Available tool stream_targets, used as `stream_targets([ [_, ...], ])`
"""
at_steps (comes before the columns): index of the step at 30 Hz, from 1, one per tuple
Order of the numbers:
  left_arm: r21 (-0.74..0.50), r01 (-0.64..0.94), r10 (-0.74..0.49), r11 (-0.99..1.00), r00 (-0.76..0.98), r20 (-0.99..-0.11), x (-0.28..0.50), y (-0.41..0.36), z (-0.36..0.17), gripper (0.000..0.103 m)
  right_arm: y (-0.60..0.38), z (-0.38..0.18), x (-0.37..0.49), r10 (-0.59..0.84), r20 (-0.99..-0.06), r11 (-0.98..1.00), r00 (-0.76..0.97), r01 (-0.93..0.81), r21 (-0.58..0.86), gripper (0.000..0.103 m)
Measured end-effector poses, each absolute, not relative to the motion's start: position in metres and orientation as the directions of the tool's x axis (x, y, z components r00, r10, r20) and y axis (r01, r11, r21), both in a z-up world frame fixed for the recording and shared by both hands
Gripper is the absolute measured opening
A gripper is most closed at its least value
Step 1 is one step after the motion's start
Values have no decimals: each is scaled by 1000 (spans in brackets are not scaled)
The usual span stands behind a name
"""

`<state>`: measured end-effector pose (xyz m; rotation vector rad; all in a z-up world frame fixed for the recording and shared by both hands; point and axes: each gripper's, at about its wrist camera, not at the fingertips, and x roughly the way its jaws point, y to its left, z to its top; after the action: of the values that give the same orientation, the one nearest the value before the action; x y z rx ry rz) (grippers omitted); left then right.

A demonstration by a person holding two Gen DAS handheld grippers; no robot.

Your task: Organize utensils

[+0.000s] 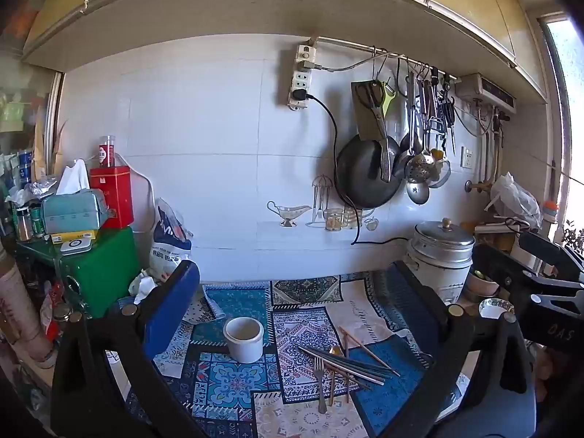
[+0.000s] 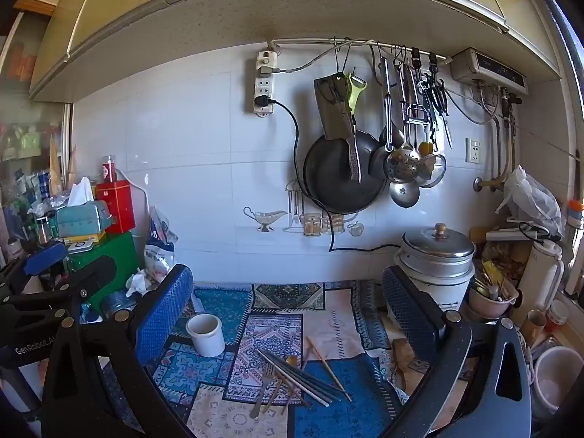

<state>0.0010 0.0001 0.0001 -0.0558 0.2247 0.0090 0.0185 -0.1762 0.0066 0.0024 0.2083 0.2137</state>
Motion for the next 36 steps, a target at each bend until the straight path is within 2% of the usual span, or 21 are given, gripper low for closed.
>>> stream_targets([
  [36,-64,-14,-1,998,973,-231,-3,7,-3,103,-169,8,13,196,-218,980,956,-196,23,103],
])
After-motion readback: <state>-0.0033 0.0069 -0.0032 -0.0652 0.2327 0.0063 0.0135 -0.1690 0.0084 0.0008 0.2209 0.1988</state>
